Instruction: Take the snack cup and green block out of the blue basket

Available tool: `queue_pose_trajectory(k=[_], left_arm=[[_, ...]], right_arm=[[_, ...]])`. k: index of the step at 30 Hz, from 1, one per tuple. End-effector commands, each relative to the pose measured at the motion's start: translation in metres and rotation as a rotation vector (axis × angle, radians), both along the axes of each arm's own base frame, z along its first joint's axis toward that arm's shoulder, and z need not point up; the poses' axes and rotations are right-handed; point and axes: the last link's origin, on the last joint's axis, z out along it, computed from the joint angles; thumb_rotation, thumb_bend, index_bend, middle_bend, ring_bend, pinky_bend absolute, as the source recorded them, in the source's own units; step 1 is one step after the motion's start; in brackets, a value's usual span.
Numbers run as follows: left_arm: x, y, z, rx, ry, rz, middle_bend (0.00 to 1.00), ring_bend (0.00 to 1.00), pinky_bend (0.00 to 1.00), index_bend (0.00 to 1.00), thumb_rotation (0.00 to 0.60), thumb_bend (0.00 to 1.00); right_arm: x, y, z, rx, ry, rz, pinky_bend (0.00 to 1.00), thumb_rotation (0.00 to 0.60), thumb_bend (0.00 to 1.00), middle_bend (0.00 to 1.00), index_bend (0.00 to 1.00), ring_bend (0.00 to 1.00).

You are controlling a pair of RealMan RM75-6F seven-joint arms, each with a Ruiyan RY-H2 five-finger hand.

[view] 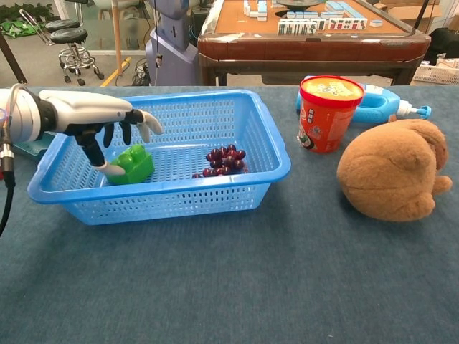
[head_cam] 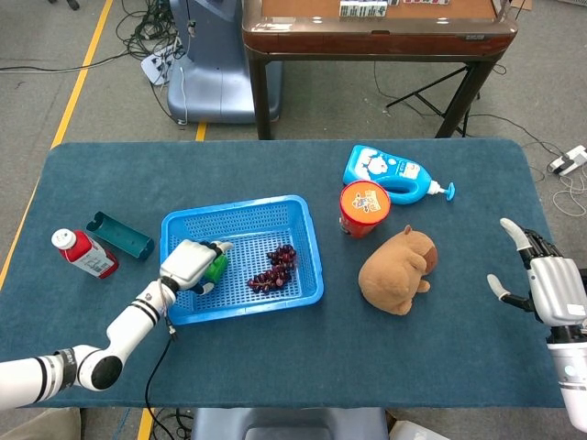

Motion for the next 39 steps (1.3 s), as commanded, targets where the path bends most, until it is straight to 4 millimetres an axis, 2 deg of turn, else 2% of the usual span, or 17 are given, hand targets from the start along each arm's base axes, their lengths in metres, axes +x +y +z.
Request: queue_pose_trajectory(k=[1,9,21,39], left_arm=[[0.006,-0.002,0.000,0.007,-0.016,-0.050,0.21,0.31,0.40,0.16,0.600,0.29],[-0.004,0.009,0.001,0.035,0.080,-0.120,0.16,0.25,0.40,0.14,0.600,0.29],[-0.007,0.004,-0.004,-0.003,0.180,-0.125,0.09,0.19,0.35,0.06,0.600,0.29],[-0.017,0.013,-0.016,0.004,0.244,-0.090,0.09,0.19,0.35,0.17,0.600,0.29]], right_arm=[[0.000,0.000,0.000,0.003,0.000,-0.001,0.28,0.600,0.27,0.18,0.09,0.17],[-0.002,0.000,-0.001,0.012,-0.002,-0.007,0.28,0.600,0.27,0.18,0.09,0.17],[-0.005,0.002,-0.001,0.013,-0.016,-0.010,0.28,0.600,0.27,0.18,0.09,0.17],[-0.009,0.001,0.000,0.017,-0.028,-0.018,0.28,0.600,0.27,0.18,0.09,0.18]])
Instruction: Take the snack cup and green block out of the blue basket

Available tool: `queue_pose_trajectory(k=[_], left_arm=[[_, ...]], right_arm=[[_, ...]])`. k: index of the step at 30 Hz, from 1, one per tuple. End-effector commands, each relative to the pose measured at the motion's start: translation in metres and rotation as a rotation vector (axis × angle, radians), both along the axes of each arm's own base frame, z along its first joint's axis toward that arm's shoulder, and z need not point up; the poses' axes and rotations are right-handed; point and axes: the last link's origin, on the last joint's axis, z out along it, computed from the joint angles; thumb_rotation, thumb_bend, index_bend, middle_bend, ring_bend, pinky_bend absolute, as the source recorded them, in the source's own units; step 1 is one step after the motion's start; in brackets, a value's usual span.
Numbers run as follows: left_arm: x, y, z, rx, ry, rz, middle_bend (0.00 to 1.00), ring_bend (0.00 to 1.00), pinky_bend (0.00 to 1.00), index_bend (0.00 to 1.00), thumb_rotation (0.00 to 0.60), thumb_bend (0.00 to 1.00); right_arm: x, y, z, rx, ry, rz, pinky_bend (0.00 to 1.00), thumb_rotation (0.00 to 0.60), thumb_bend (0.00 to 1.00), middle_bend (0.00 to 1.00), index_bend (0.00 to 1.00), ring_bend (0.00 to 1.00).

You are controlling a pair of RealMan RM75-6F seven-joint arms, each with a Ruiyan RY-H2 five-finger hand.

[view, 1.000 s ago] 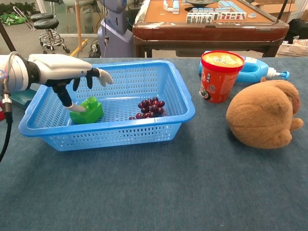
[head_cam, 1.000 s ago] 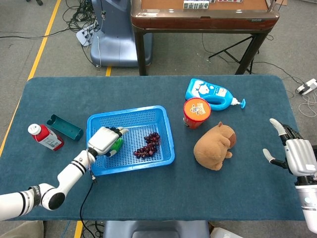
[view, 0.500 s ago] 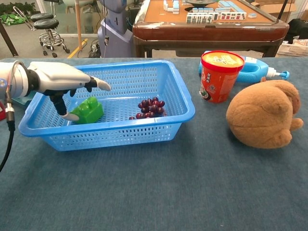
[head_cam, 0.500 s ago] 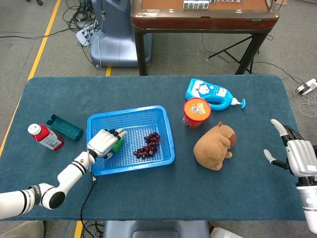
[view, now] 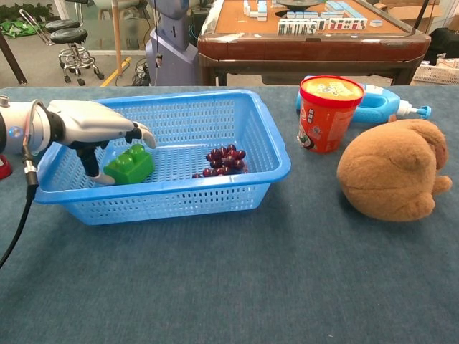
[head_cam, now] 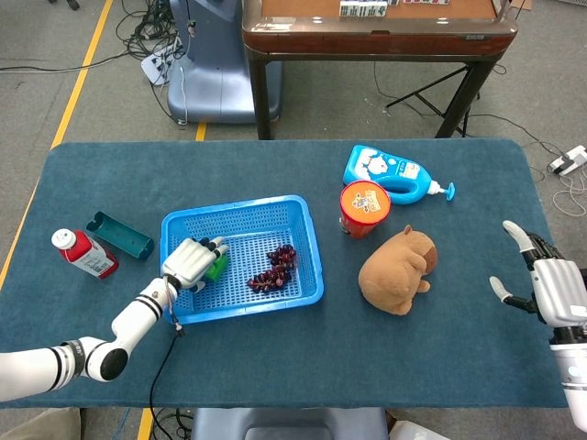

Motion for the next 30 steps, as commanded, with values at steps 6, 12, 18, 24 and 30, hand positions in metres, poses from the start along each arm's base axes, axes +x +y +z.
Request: queue_pose_trajectory(k=[6,12,18,24,30], left_arm=[[-0.0033,0.0021,-0.0022,0.004,0.013,0.001,0.11,0.20,0.35,0.19,0.600,0.29],[-0.0050,0.0020,-0.0051,0.005,0.003,-0.003,0.22,0.29,0.37,0.26,0.600,0.29],[-0.0060,0.0036,-0.0077,0.012,-0.009,-0.012,0.29,0.36,0.42,0.33,0.600,0.29],[-0.0068,0.0062,-0.0090,0.029,-0.042,-0.017,0.37,0.45,0.50,0.40,0.600,0.29],[-0.0058,0.0080,-0.0042,0.043,-0.080,-0.016,0.40,0.47,0.53,0.43,0.600,0.29]], right_arm=[[-0.0007,-0.0001,0.0001,0.000,-0.001,-0.004,0.28,0.600,0.27,0.18,0.09,0.18],[0.0000,-0.0005,-0.0011,0.003,0.000,-0.005,0.29,0.600,0.27,0.18,0.09,0.18],[0.0001,-0.0003,-0.0011,0.002,0.001,-0.008,0.29,0.600,0.27,0.18,0.10,0.18],[0.0005,0.0006,-0.0005,-0.002,0.000,-0.010,0.29,0.600,0.27,0.19,0.10,0.18],[0.0011,0.0002,-0.0008,-0.002,0.000,-0.009,0.29,0.600,0.27,0.19,0.10,0.18]])
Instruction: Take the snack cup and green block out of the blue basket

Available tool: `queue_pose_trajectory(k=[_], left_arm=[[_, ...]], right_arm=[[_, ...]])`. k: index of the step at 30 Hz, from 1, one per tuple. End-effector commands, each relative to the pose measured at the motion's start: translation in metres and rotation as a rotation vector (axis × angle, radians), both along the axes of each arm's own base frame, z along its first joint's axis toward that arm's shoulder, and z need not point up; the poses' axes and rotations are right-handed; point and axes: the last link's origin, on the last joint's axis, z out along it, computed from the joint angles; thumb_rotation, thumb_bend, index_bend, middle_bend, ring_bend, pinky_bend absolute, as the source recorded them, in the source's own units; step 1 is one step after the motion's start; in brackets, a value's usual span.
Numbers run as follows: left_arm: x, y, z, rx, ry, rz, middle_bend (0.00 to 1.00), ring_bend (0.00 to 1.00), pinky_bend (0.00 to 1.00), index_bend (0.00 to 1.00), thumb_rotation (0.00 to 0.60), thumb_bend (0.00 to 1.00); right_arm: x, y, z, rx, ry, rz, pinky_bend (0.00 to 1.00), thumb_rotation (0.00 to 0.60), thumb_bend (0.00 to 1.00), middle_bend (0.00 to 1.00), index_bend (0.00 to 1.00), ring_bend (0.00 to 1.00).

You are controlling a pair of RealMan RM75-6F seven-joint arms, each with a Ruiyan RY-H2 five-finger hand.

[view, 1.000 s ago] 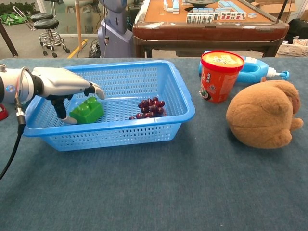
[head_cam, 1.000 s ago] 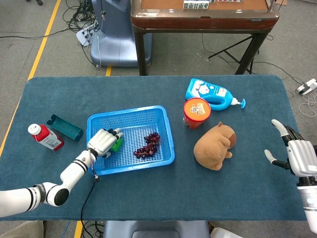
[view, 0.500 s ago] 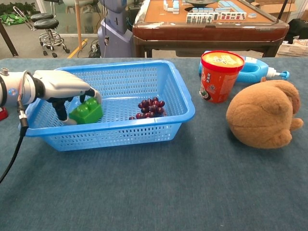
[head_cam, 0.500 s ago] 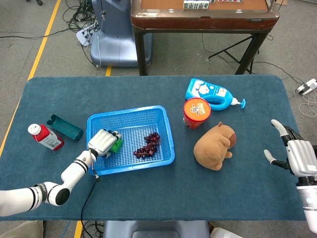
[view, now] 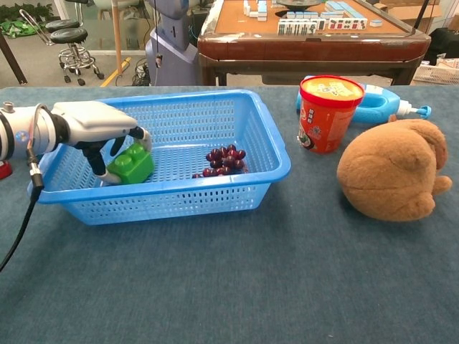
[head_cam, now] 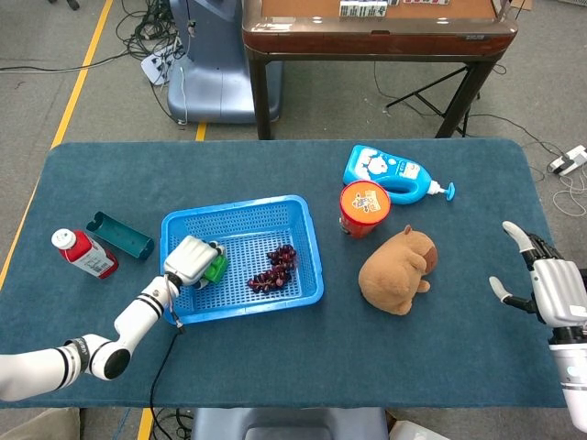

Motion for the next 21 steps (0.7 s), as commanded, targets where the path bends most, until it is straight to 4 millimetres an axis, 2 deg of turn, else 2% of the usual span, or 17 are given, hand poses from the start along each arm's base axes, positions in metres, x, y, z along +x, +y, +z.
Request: queue_pose_trajectory(k=[1,5,13,21], left_arm=[[0.001,0.001,0.004,0.008,-0.021,0.003,0.40,0.47,0.53,0.43,0.600,0.29],[0.006,-0.001,0.014,0.018,-0.061,-0.004,0.40,0.47,0.53,0.43,0.600,0.29],[0.019,-0.006,0.048,0.068,-0.214,-0.012,0.40,0.47,0.53,0.42,0.600,0.29],[0.012,-0.006,0.082,0.154,-0.291,0.017,0.40,0.47,0.53,0.42,0.600,0.29]], right_arm=[[0.000,0.000,0.000,0.000,0.000,0.001,0.29,0.600,0.27,0.19,0.10,0.18],[0.001,0.000,0.000,-0.002,0.000,0.003,0.30,0.600,0.27,0.19,0.10,0.18],[0.000,0.000,0.001,-0.002,-0.003,0.002,0.30,0.600,0.27,0.19,0.10,0.18],[-0.002,0.000,0.001,0.000,-0.009,0.003,0.30,0.600,0.27,0.19,0.10,0.18]])
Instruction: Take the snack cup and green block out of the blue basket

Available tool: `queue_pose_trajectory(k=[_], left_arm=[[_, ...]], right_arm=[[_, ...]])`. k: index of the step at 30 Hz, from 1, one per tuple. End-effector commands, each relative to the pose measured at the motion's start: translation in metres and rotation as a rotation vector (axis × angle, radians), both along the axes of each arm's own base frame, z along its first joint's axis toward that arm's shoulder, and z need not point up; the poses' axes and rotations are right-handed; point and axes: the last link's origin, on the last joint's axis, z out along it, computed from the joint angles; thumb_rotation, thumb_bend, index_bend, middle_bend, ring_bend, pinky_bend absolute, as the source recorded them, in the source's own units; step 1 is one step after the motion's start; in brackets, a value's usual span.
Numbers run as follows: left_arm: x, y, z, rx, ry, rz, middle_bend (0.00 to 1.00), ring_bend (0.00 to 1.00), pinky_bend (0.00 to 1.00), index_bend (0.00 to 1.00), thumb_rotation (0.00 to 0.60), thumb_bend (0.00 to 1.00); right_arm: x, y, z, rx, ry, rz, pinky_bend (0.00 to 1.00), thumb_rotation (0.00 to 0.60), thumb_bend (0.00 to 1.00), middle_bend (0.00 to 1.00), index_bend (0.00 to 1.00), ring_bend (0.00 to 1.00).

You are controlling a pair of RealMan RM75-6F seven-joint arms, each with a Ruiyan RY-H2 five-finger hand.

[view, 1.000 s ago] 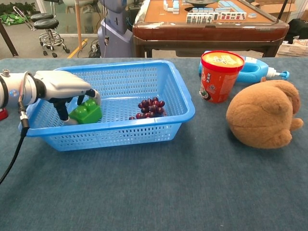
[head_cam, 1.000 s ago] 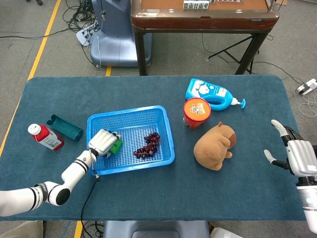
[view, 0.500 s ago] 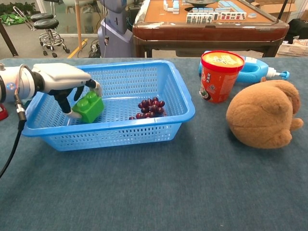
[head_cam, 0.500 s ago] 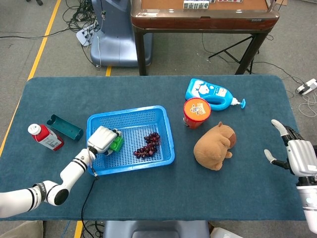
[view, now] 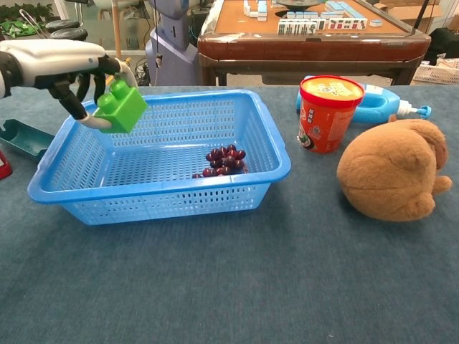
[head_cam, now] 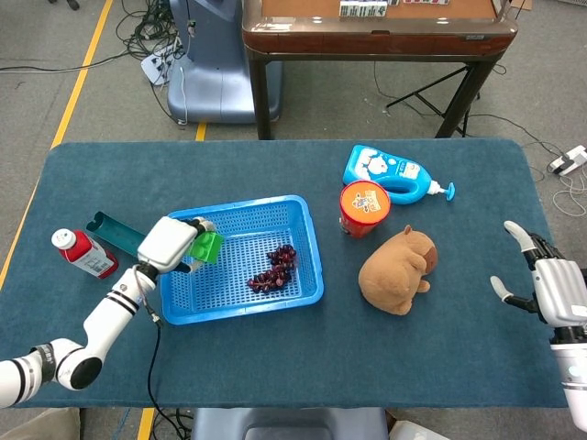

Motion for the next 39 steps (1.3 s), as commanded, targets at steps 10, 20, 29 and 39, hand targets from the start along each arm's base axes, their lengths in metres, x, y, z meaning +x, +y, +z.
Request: queue_pose_trajectory(k=[10,20,29,39], left_arm=[[-0.045,0.015,0.043,0.170,0.049,0.161,0.40,0.47,0.53,0.42,0.600,0.29],[-0.071,0.028,0.048,0.239,0.194,0.298,0.40,0.46,0.53,0.39,0.600,0.29],[-0.073,0.029,0.042,0.192,0.210,0.358,0.21,0.28,0.51,0.18,0.600,0.29],[-0.061,0.011,0.047,0.220,0.133,0.314,0.14,0.15,0.41,0.07,0.600,0.29]], right_arm=[[-0.002,0.000,-0.001,0.009,-0.009,0.006,0.30,0.600,0.27,0.19,0.10,0.18],[-0.001,0.000,-0.001,0.014,-0.009,0.011,0.30,0.600,0.27,0.19,0.10,0.18],[-0.001,0.001,0.001,0.006,-0.012,0.010,0.30,0.600,0.27,0.19,0.10,0.18],[-0.003,0.002,0.005,-0.001,-0.017,0.003,0.30,0.600,0.27,0.19,0.11,0.18]])
